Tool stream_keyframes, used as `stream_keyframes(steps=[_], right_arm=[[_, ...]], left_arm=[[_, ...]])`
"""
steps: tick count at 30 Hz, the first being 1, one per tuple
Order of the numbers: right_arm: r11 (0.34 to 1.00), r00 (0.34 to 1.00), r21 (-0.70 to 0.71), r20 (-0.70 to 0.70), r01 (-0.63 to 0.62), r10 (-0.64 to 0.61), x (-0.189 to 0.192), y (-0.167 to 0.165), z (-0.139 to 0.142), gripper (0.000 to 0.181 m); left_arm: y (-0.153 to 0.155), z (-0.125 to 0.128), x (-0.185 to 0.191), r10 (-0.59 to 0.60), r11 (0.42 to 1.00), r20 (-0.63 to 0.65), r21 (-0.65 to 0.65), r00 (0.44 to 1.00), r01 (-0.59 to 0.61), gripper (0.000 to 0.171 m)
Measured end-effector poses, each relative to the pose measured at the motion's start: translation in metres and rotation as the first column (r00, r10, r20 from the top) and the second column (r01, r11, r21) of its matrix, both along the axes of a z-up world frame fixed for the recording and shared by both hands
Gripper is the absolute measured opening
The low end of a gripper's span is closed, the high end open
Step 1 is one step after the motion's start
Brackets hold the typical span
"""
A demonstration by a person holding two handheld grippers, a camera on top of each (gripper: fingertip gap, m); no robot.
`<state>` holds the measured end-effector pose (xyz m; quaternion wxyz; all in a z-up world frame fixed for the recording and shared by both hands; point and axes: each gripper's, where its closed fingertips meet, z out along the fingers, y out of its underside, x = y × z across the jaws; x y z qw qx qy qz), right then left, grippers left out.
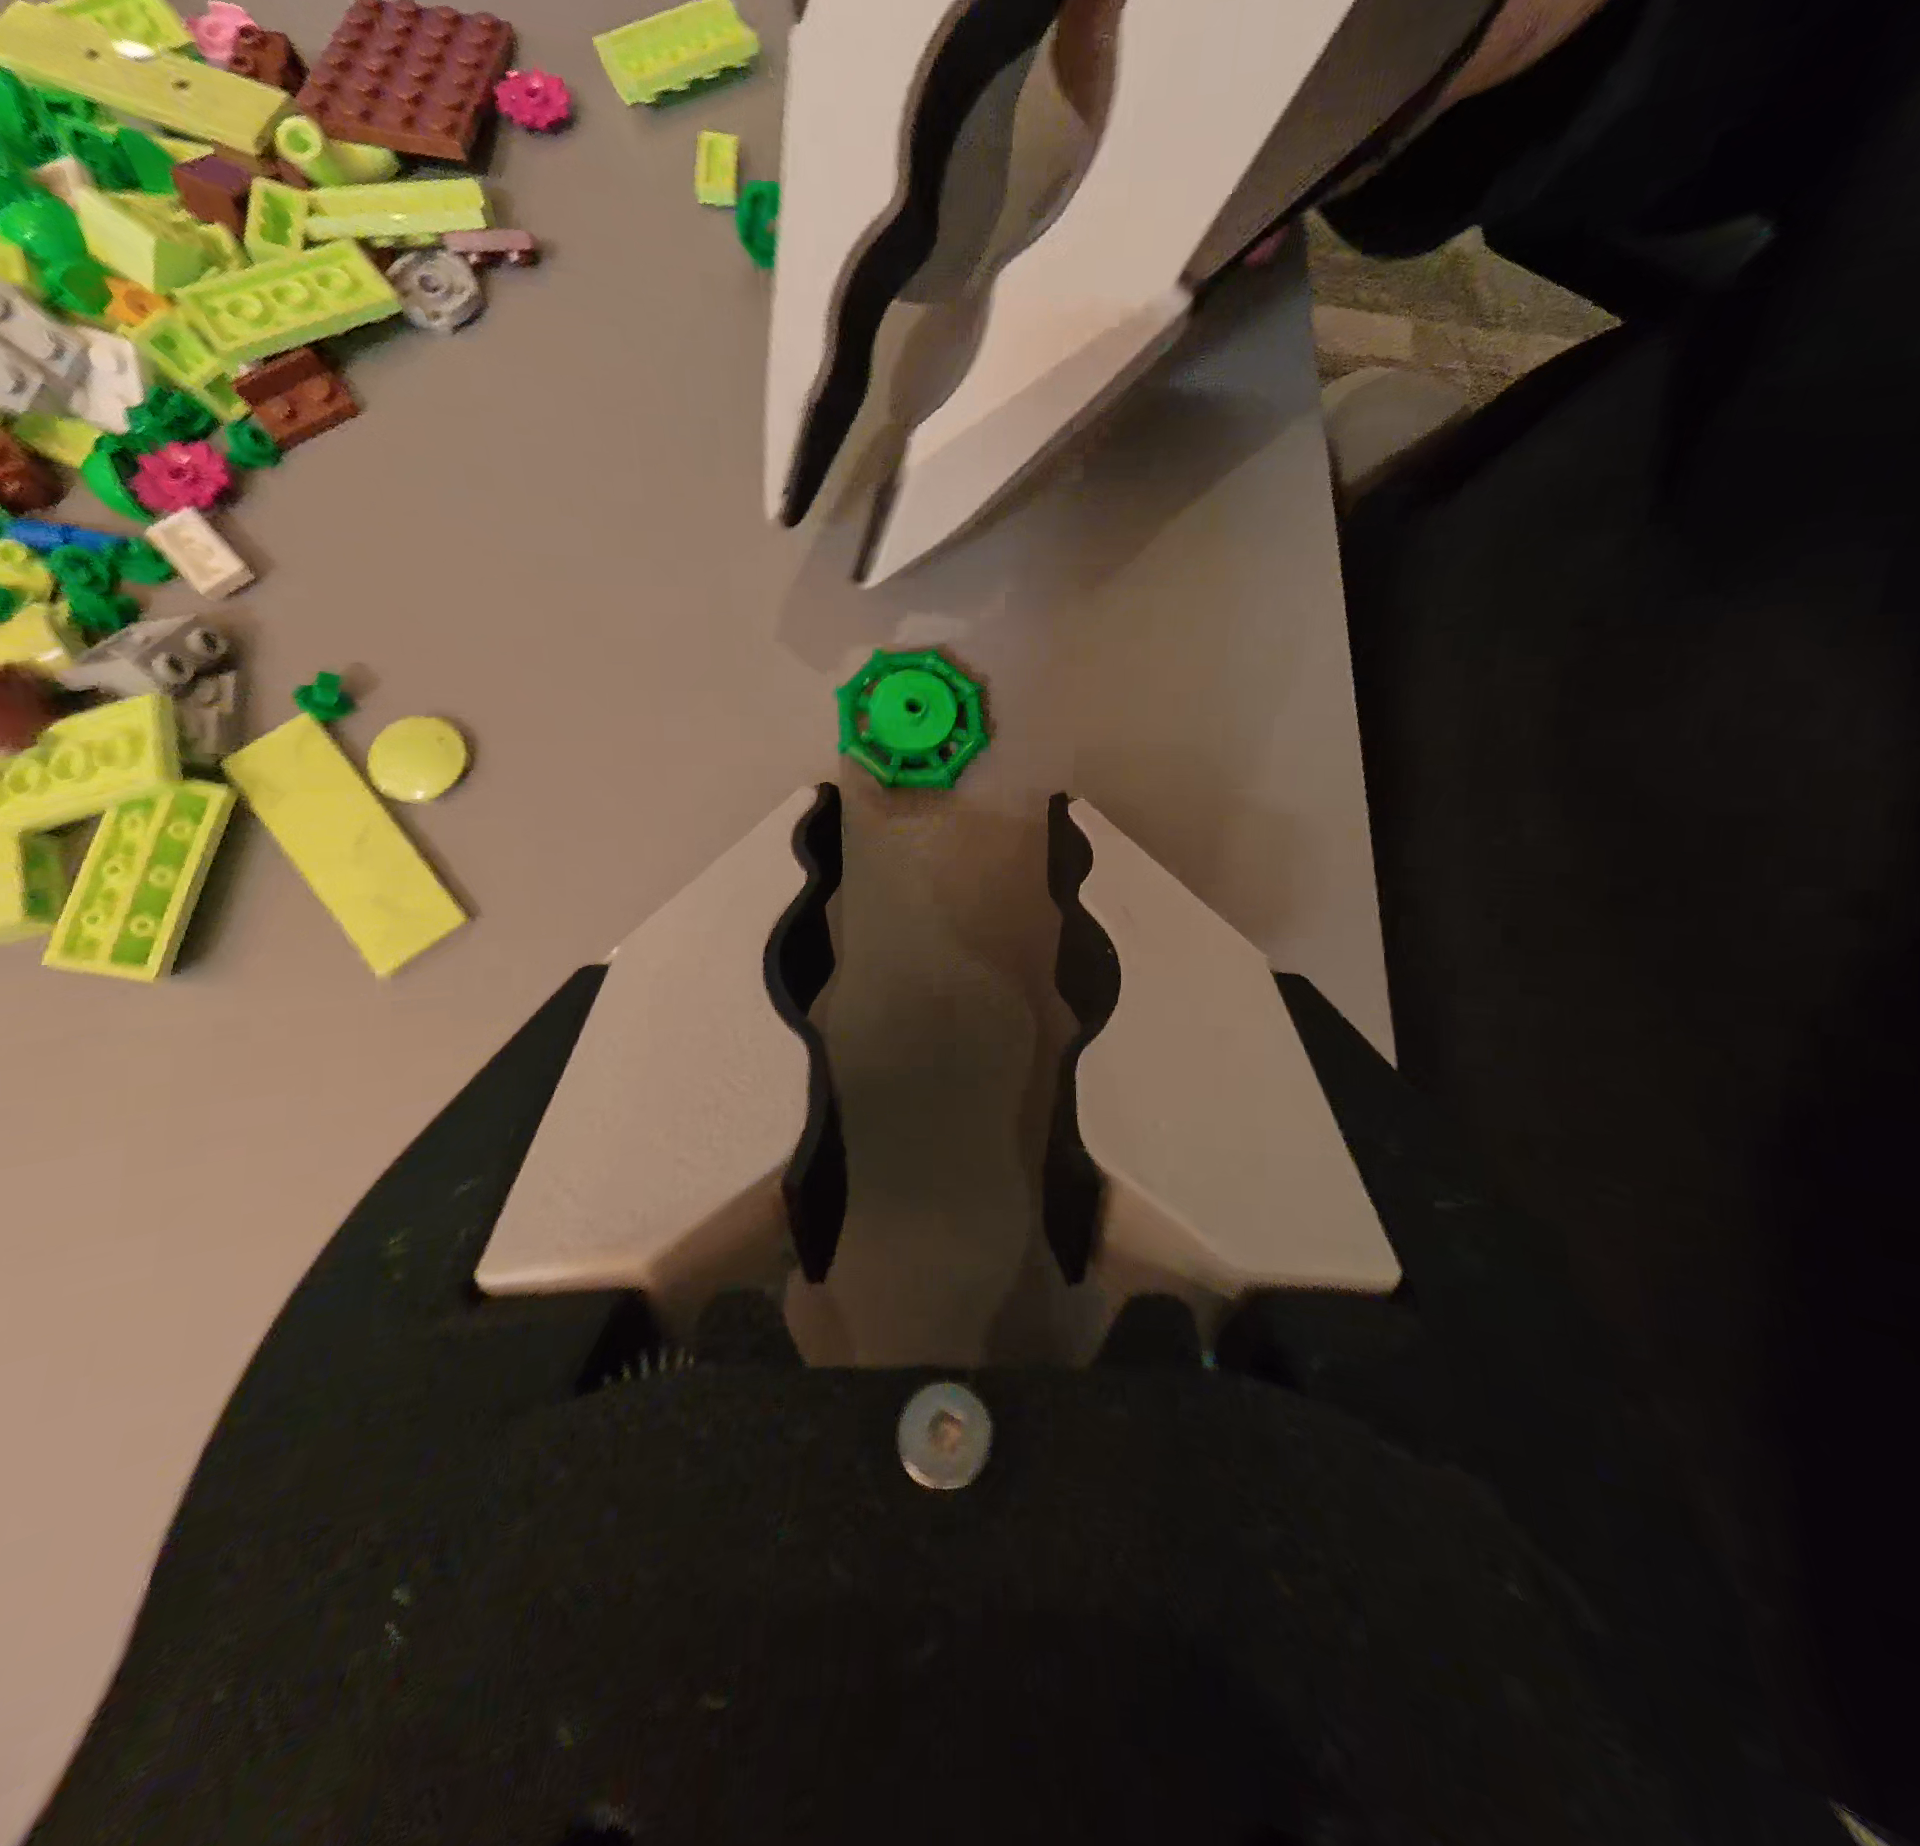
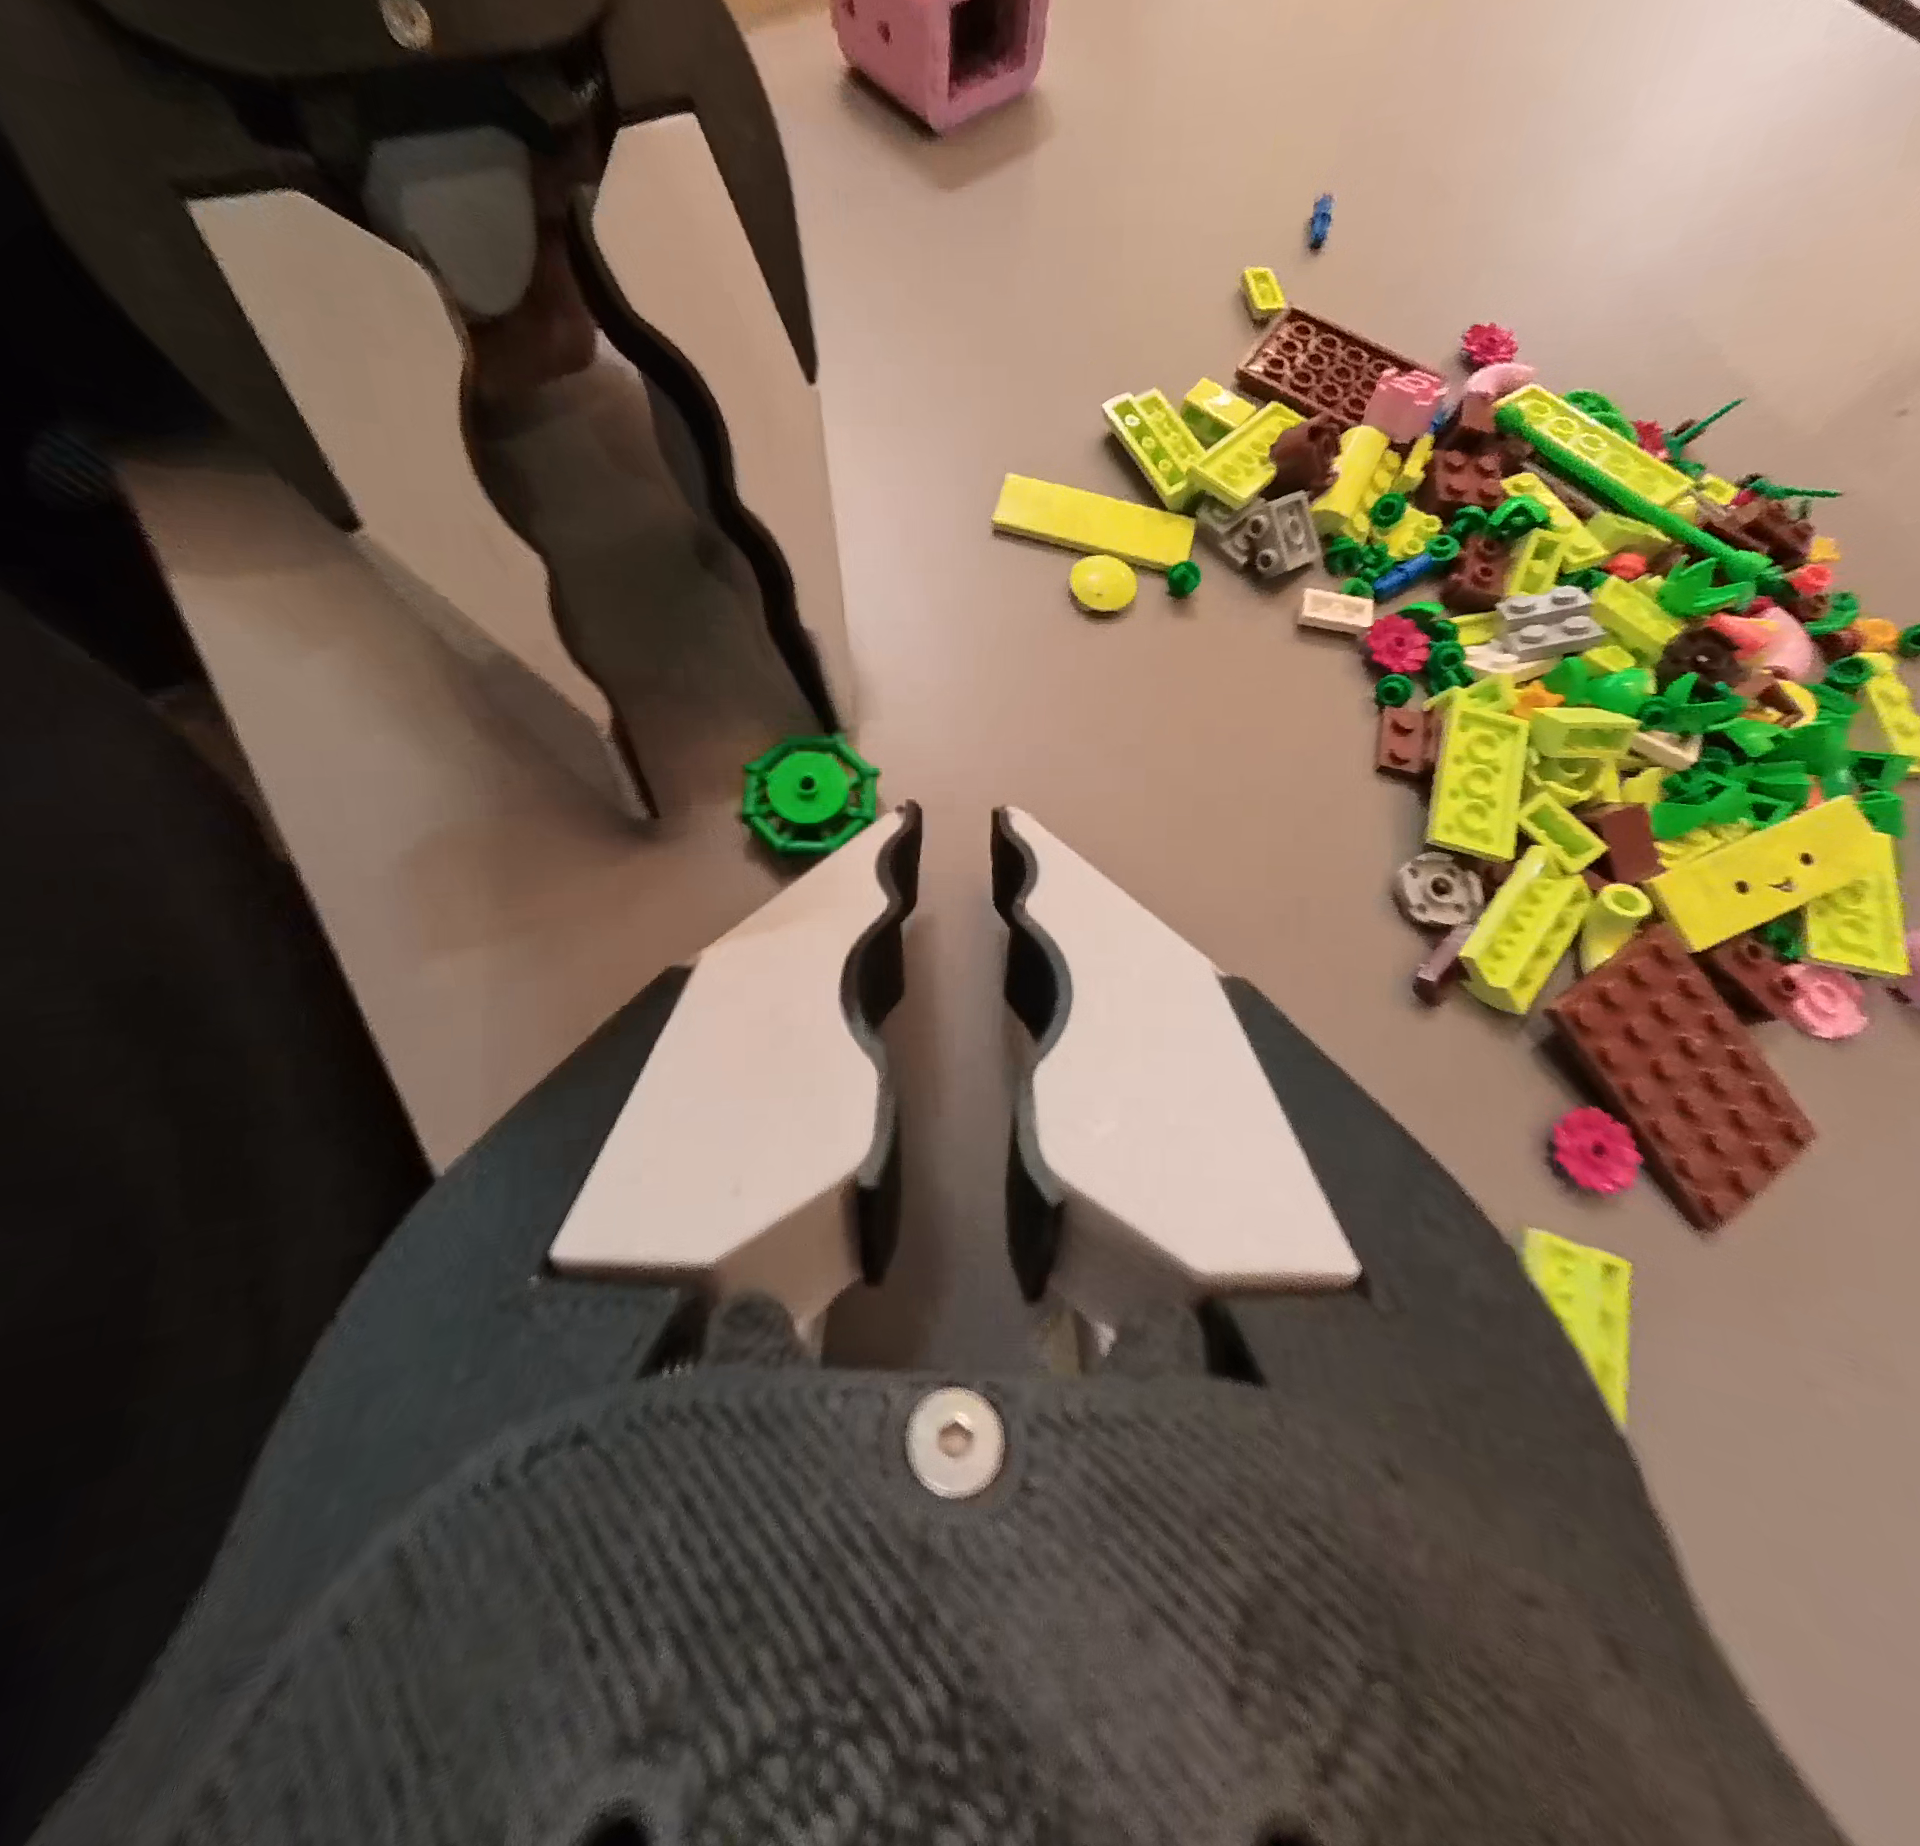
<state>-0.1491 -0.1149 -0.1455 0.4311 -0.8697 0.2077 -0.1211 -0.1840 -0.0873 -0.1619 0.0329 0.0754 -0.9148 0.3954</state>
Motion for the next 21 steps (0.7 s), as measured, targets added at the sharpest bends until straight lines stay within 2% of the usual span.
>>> stream_keyframes(steps=[3,6,9,14,16,21], right_arm=[[0.999,0.999,0.033,-0.028,-0.027,0.028,-0.010,0.002,0.003,0.012],[0.995,0.994,0.049,-0.069,-0.084,0.088,-0.023,0.007,0.000,0.013],[0.992,0.989,0.003,-0.084,-0.125,0.125,-0.029,0.011,-0.009,0.020],[0.993,0.996,-0.076,-0.006,-0.086,0.086,-0.015,0.008,-0.012,0.021],[0.996,0.999,-0.081,0.013,-0.046,0.047,-0.007,0.001,-0.010,0.014],[0.998,0.999,-0.048,0.000,-0.032,0.032,-0.006,-0.004,-0.007,0.015]], left_arm=[[0.004,0.007,0.003,0.029,0.999,0.024,-0.043,0.999,-0.028,0.039],[-0.003,0.014,0.005,0.039,0.995,0.047,-0.091,0.998,-0.035,0.047],[-0.008,0.010,-0.001,0.013,0.998,0.024,-0.065,1.000,-0.011,0.053],[-0.006,0.006,-0.006,0.004,0.999,0.028,-0.039,1.000,-0.003,0.051],[-0.001,0.008,-0.011,-0.023,0.998,-0.011,-0.053,1.000,0.022,0.035],[0.001,0.009,0.004,0.047,0.997,-0.001,-0.064,0.999,-0.047,0.038]])
